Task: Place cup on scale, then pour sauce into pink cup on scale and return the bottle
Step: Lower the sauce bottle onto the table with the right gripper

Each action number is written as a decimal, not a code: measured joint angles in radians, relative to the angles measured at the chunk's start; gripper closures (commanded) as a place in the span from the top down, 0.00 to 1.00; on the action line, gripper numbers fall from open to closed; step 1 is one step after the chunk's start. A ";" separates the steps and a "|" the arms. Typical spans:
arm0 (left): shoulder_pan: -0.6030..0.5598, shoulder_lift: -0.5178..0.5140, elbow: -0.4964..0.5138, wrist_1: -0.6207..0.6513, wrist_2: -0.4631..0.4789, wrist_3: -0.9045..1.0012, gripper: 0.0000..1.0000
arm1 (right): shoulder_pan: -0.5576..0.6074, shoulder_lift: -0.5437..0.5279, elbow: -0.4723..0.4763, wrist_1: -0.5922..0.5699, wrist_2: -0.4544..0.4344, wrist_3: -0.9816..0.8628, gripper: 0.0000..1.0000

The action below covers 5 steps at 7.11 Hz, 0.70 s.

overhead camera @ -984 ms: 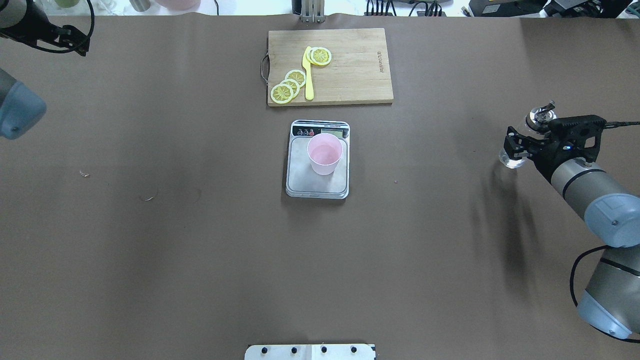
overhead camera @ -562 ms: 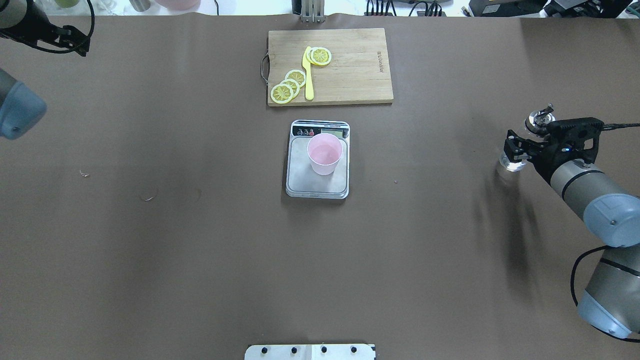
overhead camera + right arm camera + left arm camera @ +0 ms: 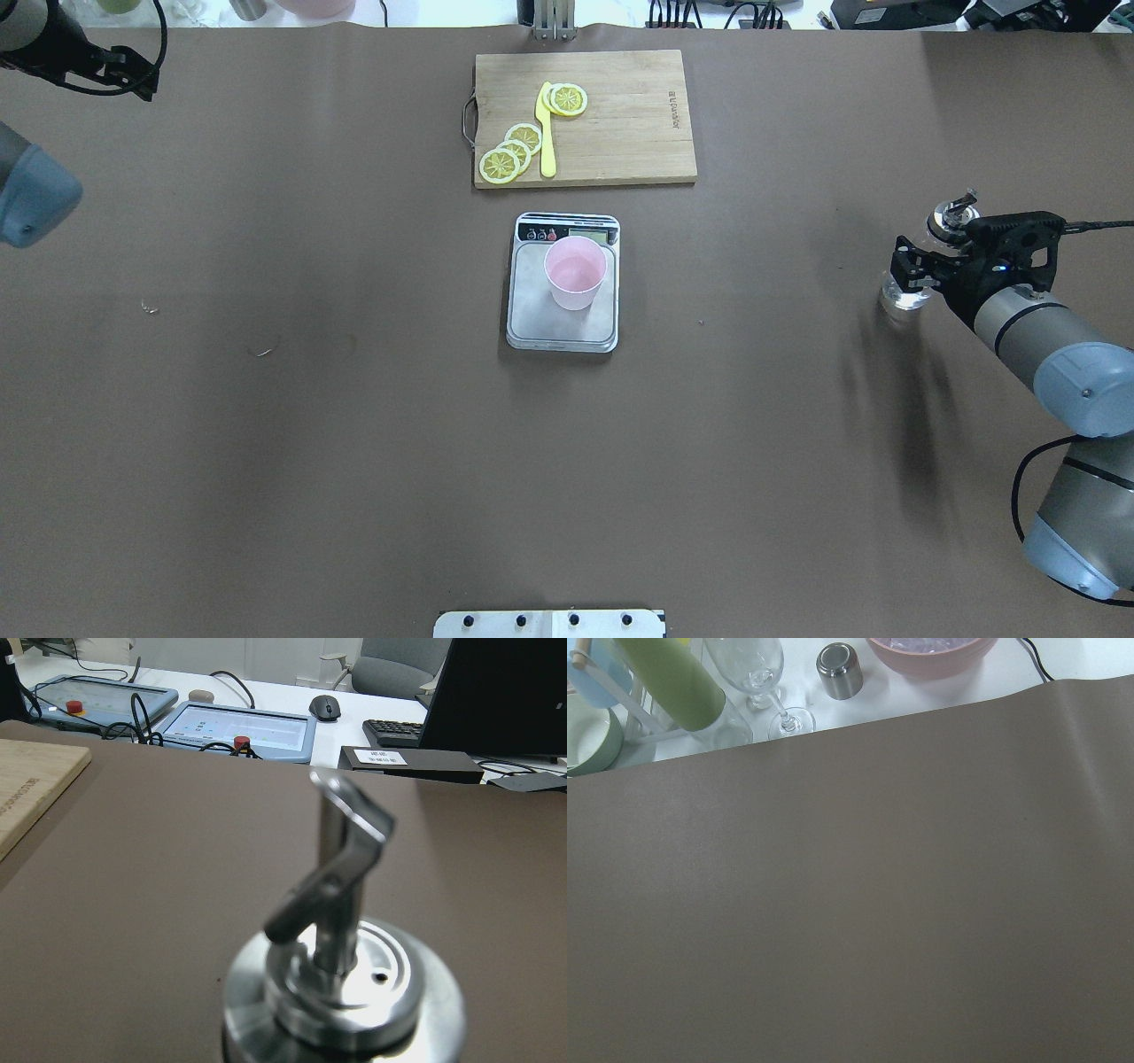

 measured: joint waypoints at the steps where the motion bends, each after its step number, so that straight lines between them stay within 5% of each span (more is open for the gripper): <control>1: 0.000 0.000 0.001 0.000 0.000 0.000 0.98 | 0.000 -0.001 0.000 0.000 0.002 0.000 0.50; 2: 0.000 0.000 0.002 0.000 0.000 0.001 0.98 | 0.000 -0.001 -0.001 0.000 0.003 0.000 0.85; 3: 0.000 0.000 0.003 0.000 0.000 0.001 0.98 | 0.000 -0.001 -0.001 0.001 0.003 0.000 1.00; 5: 0.000 0.000 0.010 0.000 0.000 0.004 0.98 | 0.001 -0.003 0.006 0.004 0.003 0.001 1.00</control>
